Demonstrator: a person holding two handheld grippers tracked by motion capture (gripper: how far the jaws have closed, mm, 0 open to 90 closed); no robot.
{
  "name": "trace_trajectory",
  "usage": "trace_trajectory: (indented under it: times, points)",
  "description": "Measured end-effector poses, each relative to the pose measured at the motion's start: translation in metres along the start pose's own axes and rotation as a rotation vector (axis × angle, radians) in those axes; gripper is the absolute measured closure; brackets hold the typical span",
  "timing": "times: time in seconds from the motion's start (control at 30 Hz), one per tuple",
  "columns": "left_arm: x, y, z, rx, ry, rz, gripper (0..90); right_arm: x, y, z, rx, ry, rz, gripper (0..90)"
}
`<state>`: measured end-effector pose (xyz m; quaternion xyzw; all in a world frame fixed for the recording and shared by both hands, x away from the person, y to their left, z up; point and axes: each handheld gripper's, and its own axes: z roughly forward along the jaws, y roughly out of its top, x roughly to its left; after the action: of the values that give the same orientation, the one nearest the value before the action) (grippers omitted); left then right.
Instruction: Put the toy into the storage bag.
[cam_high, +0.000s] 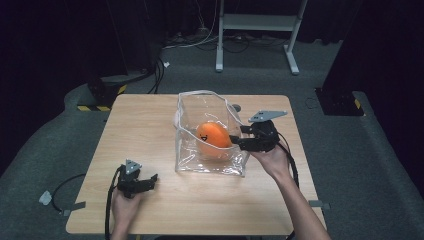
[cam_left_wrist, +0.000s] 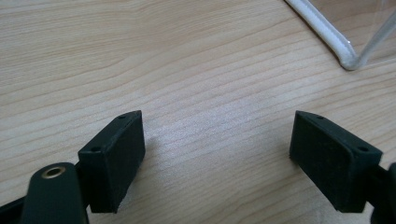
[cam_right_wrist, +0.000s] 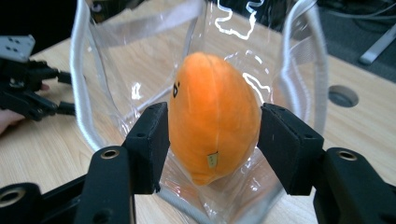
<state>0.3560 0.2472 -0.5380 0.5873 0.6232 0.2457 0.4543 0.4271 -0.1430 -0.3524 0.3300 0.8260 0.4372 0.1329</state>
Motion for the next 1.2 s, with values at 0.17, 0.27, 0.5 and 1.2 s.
trace_trajectory:
  times: [0.17,0.27,0.5,1.2]
  points:
    - [0.000,0.000,0.000,-0.001,0.000,-0.002,18.2,-0.006,-0.002,-0.010,-0.046,-0.008,0.029,43.1]
    - [0.000,0.000,0.000,0.000,0.000,0.000,18.2,-0.011,-0.005,-0.013,-0.069,-0.013,0.046,43.0]
    - [0.000,0.000,0.000,-0.005,0.001,-0.006,18.2,-0.018,-0.011,-0.021,-0.100,-0.019,0.077,43.1]
    - [0.000,0.000,0.000,-0.001,0.001,-0.001,18.2,-0.033,-0.024,-0.043,-0.184,-0.049,0.140,43.0]
